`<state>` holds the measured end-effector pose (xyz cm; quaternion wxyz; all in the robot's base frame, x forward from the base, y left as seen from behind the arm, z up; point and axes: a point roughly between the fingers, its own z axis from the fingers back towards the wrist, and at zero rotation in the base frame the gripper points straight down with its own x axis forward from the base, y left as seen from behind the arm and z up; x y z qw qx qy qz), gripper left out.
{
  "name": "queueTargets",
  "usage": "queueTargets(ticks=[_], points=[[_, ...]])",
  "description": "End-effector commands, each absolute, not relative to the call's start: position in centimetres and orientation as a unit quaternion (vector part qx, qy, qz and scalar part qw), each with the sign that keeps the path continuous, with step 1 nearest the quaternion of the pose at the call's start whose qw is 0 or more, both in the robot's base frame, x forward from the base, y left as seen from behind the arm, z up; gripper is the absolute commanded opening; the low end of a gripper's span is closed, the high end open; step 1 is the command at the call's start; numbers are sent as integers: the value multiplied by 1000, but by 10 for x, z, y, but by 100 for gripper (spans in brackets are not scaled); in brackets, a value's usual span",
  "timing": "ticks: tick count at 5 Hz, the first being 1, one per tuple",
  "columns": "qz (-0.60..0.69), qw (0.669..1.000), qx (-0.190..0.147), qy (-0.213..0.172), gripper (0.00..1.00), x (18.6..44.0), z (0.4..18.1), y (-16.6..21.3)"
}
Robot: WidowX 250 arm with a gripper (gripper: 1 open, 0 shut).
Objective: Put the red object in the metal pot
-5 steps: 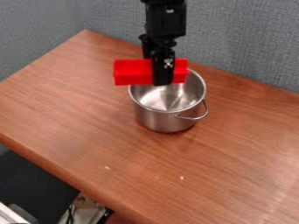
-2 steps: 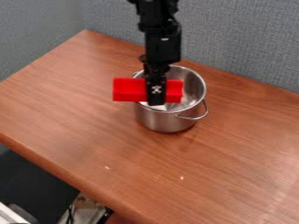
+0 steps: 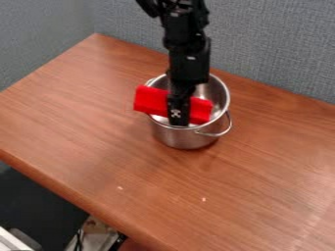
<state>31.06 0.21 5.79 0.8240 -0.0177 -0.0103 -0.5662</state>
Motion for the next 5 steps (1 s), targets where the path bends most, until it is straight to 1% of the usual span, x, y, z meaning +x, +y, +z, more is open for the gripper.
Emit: queueTargets(ticks=[1,2,3,4,5], points=[[-557,830,-14,-32,0,320,76,8],[-539,841,-21,-32,100,325,87,4],[-479,877,-8,-30,100,325,85,8],[-419,908,4,-29,0,326,83,11],[-356,934,16,-28,100,327,82,14]])
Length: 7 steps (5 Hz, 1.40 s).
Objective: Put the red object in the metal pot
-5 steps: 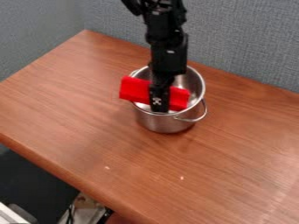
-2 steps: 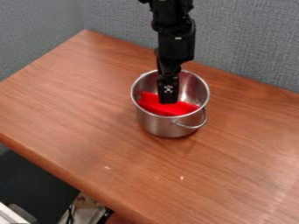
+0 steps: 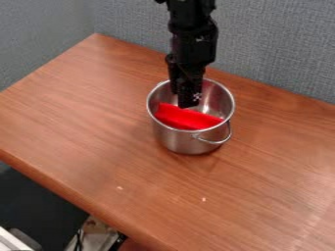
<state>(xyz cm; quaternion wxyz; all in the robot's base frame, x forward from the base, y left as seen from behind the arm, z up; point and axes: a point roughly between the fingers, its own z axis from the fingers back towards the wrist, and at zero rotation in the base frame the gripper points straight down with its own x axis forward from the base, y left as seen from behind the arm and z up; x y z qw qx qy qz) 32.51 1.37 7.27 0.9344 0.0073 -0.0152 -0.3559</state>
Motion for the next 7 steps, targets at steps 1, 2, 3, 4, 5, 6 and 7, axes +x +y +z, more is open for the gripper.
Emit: queueTargets(ticks=[1,2,3,4,5,6,7], points=[[-396,918,11,-28,0,331,83,17],[-436,900,6,-26,0,335,82,19],[-416,909,-7,-17,0,341,81,28],[-394,919,-19,-6,0,346,79,38],[-386,922,-22,7,0,332,74,34],[-375,927,-8,5,0,317,92,29],[-365,931,-4,13,0,304,95,25]])
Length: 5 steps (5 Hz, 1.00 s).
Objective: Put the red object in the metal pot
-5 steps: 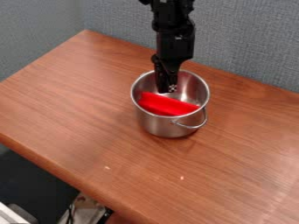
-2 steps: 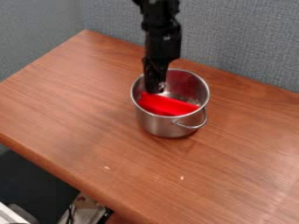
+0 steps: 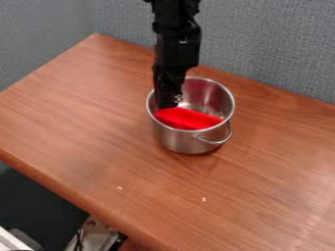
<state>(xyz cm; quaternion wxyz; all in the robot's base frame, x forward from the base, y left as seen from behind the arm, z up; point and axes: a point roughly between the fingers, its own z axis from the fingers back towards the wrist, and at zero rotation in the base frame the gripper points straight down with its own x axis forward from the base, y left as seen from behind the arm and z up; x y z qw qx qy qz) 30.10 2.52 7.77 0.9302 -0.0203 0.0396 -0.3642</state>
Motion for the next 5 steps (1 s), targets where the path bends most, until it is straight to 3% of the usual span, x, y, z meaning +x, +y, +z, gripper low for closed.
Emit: queueTargets(ticks=[1,2,4,5], points=[[-379,925,-8,7,0,302,89,30],[-392,920,-11,1,0,301,82,36],[-327,944,9,-43,0,315,111,40],[-337,941,11,-38,0,312,121,55]])
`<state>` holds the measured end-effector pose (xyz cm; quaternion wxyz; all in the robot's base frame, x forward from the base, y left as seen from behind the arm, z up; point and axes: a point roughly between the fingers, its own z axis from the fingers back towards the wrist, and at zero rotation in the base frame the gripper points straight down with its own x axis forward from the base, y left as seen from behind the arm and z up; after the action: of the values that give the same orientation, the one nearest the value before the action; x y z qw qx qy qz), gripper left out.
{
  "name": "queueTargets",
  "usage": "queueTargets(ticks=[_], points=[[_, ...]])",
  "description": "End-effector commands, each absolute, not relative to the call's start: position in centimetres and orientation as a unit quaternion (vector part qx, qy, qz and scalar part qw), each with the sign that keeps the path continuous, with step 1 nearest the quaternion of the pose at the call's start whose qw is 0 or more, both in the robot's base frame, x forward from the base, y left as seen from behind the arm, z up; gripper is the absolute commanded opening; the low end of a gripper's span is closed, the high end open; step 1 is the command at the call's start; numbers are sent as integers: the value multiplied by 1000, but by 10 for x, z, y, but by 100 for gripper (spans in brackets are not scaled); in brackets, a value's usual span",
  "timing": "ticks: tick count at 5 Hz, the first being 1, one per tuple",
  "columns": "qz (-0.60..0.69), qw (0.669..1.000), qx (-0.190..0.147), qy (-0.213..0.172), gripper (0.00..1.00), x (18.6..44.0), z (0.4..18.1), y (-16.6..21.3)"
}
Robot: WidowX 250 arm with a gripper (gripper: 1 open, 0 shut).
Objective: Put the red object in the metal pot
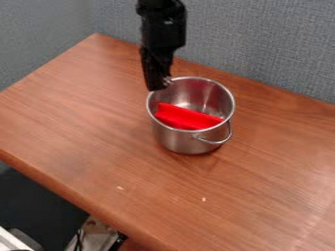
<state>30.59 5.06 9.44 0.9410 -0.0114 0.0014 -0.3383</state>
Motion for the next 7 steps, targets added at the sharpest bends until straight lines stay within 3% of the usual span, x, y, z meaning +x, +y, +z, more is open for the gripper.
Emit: queueTargets(ticks=[1,2,4,6,7], points=[[-353,935,16,-35,0,309,130,65],[-364,930,25,-40,0,303,152,79],[-429,903,13,-29,0,302,138,46],[-506,862,9,-36,0,306,116,-15],[-476,878,13,-45,0,303,108,-5]])
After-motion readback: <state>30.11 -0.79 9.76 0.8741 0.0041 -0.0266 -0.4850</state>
